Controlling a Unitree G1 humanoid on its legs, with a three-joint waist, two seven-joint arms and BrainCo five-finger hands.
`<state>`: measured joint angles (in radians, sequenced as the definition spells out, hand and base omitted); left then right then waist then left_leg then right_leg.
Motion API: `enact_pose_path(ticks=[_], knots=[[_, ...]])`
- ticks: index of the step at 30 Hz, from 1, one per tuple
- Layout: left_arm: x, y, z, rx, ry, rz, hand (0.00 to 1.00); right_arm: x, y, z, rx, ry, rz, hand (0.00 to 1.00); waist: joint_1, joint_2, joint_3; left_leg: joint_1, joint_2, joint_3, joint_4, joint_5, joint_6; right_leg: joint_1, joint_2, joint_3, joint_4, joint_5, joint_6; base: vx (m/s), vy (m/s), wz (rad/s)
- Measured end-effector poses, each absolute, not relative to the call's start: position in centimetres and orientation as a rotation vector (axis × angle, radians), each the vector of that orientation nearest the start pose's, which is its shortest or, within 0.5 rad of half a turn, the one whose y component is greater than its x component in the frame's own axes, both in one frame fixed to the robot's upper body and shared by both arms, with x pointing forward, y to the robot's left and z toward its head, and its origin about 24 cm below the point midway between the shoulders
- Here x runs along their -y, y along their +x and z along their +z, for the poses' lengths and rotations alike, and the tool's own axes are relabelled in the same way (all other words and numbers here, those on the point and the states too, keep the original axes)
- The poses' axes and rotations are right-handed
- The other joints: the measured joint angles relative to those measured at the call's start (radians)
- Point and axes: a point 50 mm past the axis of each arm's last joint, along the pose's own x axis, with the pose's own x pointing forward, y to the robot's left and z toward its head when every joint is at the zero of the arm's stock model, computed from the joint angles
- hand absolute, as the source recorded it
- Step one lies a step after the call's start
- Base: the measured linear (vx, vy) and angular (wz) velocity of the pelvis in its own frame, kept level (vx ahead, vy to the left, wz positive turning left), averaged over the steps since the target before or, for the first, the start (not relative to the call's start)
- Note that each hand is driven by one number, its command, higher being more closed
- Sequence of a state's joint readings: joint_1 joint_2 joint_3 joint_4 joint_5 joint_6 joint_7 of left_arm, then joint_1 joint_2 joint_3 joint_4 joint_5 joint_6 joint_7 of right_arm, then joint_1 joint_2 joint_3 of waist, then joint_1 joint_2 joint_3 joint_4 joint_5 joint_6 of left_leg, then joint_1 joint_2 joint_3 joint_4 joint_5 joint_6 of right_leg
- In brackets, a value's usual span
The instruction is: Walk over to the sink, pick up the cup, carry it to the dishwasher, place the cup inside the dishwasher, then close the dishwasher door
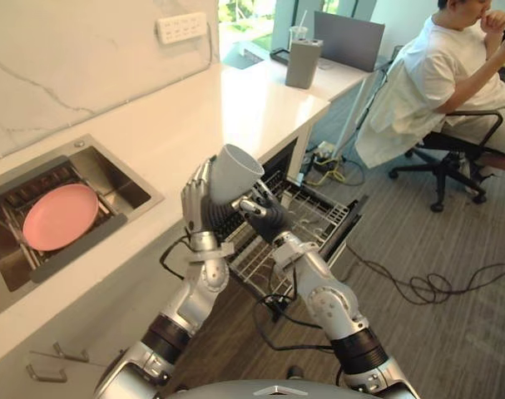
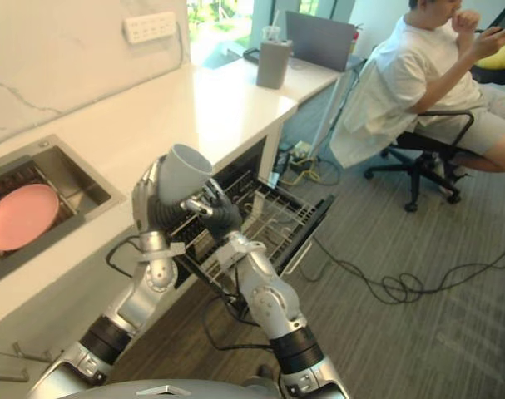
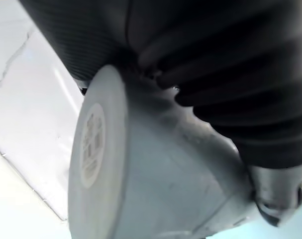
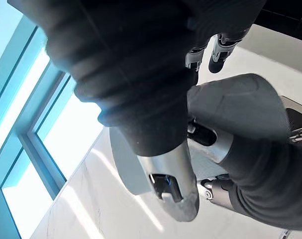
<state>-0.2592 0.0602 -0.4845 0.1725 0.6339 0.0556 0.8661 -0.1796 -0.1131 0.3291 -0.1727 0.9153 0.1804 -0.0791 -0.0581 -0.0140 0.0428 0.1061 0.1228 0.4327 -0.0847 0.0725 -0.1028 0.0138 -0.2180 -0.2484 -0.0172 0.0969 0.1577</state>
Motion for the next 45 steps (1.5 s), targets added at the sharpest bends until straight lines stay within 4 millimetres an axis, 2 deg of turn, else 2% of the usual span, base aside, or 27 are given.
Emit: enact_pose_path(ticks=[4,6,8,16,17,22,31,32,35,39,45], knots=[[-5.8,26.6,7.8,0.498,0.652,0.309,1.0,6.0,26.1,10.0,-0.093,0.696,0.454,0.0,0.0,0.002,-0.002,0.0,0.0,-0.005,0.0,0.006,0.002,0.0,0.0,-0.002,0.003,-0.001,-0.001,-0.01,-0.001,0.01],[-5.1,26.4,7.8,0.511,0.651,0.284,1.0,5.7,26.5,10.0,-0.077,0.609,0.42,0.0,0.0,0.003,-0.002,-0.004,0.0,-0.018,-0.001,0.011,0.002,-0.001,0.0,-0.007,0.005,-0.002,-0.004,-0.03,-0.005,0.07],[-5.2,26.6,7.9,0.503,0.663,0.292,1.0,5.5,26.7,10.2,-0.08,0.594,0.412,0.0,0.0,0.004,-0.002,-0.005,0.001,-0.022,-0.001,0.014,0.001,-0.001,0.0,-0.01,0.005,-0.006,-0.01,-0.03,-0.005,0.03],[-4.6,26.4,7.5,0.482,0.706,0.282,1.0,5.2,26.9,10.4,-0.105,0.628,0.322,0.0,0.01,0.021,-0.029,-0.022,0.002,-0.053,-0.001,0.027,-0.003,-0.014,-0.001,-0.019,0.01,-0.004,-0.013,-0.01,-0.001,0.03],[-4.5,26.3,7.5,0.482,0.711,0.284,1.0,5.1,26.9,10.5,-0.101,0.635,0.307,1.0,0.01,0.023,-0.03,-0.022,0.002,-0.054,-0.001,0.027,-0.003,-0.014,-0.001,-0.021,0.01,-0.004,-0.013,0.0,0.0,0.0],[-4.3,26.4,7.6,0.487,0.732,0.288,1.0,4.9,27.0,11.0,-0.083,0.702,0.252,1.0,0.015,0.024,-0.041,-0.024,0.005,-0.081,-0.001,0.031,-0.004,-0.006,0.0,-0.04,0.009,-0.002,-0.016,-0.02,-0.005,0.08],[-5.6,26.0,8.4,0.593,0.784,0.321,1.0,3.8,26.5,11.9,-0.042,0.835,0.269,1.0,0.039,0.03,-0.065,-0.046,0.012,-0.12,-0.001,0.042,-0.003,-0.001,0.005,-0.068,0.007,0.001,-0.019,-0.03,-0.004,0.11],[-5.9,25.8,8.4,0.599,0.786,0.322,0.0,3.6,26.4,11.9,-0.044,0.854,0.277,1.0,0.04,0.031,-0.072,-0.053,0.014,-0.127,-0.001,0.044,-0.006,-0.001,0.007,-0.073,0.007,0.002,-0.02,-0.01,-0.008,0.12],[-6.6,25.0,8.1,0.614,0.794,0.307,0.0,3.3,26.2,12.1,-0.034,0.882,0.294,1.0,0.05,0.031,-0.072,-0.055,0.021,-0.134,-0.001,0.048,-0.011,0.002,0.013,-0.087,0.004,0.004,-0.023,-0.02,-0.022,0.09],[-7.0,23.8,7.3,0.582,0.763,0.28,0.0,3.6,26.3,12.7,0.0,1.033,0.284,1.0,0.064,0.035,-0.076,-0.068,0.027,-0.151,-0.001,0.054,-0.014,0.002,0.02,-0.096,-0.002,0.006,-0.025,-0.02,-0.013,0.08],[-7.1,23.3,7.0,0.578,0.746,0.239,0.0,4.4,26.4,13.1,0.07,1.065,0.236,1.0,0.074,0.051,-0.087,-0.074,0.031,-0.157,-0.001,0.057,-0.015,0.001,0.026,-0.097,-0.006,0.007,-0.024,-0.01,-0.002,0.02]])
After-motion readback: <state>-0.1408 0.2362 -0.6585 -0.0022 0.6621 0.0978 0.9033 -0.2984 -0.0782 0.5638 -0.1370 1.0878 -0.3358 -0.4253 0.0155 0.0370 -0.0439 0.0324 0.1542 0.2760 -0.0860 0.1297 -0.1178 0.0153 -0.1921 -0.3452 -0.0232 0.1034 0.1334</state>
